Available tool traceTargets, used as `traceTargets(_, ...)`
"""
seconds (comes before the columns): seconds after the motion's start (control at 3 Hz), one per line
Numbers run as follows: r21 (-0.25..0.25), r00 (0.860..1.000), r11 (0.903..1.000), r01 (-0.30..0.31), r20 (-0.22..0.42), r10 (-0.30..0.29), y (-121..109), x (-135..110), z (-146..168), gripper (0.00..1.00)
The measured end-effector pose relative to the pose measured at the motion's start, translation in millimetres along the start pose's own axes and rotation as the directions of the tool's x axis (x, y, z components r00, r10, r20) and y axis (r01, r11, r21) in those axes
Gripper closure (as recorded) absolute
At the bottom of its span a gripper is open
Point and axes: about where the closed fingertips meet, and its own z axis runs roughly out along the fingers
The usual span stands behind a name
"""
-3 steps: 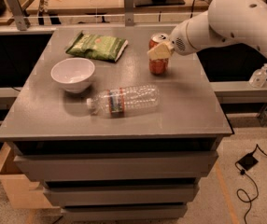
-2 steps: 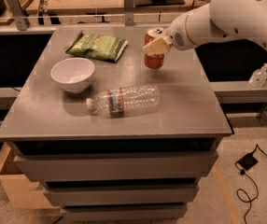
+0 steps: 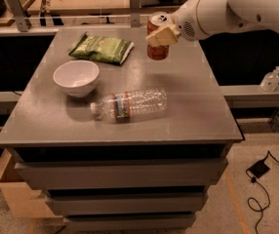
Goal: Place coke can into white bowl
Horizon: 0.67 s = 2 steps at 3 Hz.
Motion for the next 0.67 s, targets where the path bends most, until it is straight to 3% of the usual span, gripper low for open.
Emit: traceTargets(0.67,-0.02,1.0,0.9994,0.027,0.011,-0.027,5.0,-10.3,2.2,1.0)
